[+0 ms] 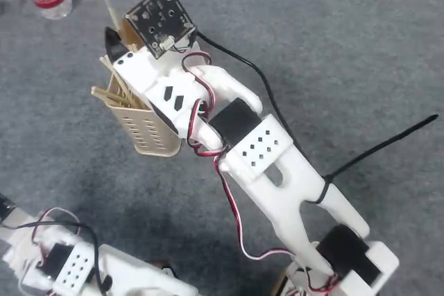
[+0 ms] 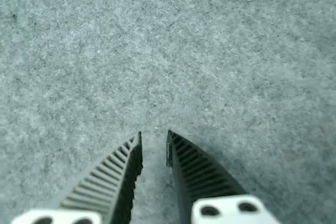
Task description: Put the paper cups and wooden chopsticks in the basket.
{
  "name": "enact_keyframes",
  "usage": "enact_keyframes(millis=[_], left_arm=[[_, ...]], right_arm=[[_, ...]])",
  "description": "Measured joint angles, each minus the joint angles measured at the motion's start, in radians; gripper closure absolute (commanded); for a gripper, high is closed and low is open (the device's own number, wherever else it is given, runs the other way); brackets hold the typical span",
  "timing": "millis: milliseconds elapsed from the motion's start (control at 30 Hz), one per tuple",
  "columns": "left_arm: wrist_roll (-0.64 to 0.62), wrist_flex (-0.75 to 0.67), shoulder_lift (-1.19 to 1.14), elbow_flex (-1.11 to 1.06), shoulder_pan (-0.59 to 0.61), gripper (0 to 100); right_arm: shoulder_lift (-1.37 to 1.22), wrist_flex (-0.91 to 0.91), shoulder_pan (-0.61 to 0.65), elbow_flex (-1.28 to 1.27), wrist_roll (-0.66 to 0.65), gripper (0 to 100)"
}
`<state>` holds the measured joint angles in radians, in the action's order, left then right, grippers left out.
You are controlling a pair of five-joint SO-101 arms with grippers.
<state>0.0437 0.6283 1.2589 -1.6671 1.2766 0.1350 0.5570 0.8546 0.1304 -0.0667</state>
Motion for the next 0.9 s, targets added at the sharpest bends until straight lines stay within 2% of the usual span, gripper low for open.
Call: enact_keyframes(millis=[233, 333, 433, 600, 733, 900], left_arm=[[0.0, 0.0, 0.0, 0.0, 0.0, 93], [0.0, 0.0, 0.0, 0.0, 0.0, 93], [0.0, 0.0, 0.0, 0.0, 0.0, 93], [0.0, 0.0, 0.0, 0.0, 0.0, 93], [0.0, 0.0, 0.0, 0.0, 0.0, 93], [0.0, 0.0, 0.0, 0.0, 0.0, 93]], right_arm=[[0.006, 0.014, 0.0, 0.0, 0.0, 85.2], [0.008, 0.11, 0.0, 0.0, -0.023, 85.2], [0.008, 0.305, 0.026, -0.005, -0.199, 85.2], [-0.041, 0.6, 0.063, -0.075, -0.612, 87.0], [-0.068, 0.655, 0.061, -0.078, -0.672, 92.1], [-0.077, 0.657, 0.06, -0.078, -0.678, 92.9]])
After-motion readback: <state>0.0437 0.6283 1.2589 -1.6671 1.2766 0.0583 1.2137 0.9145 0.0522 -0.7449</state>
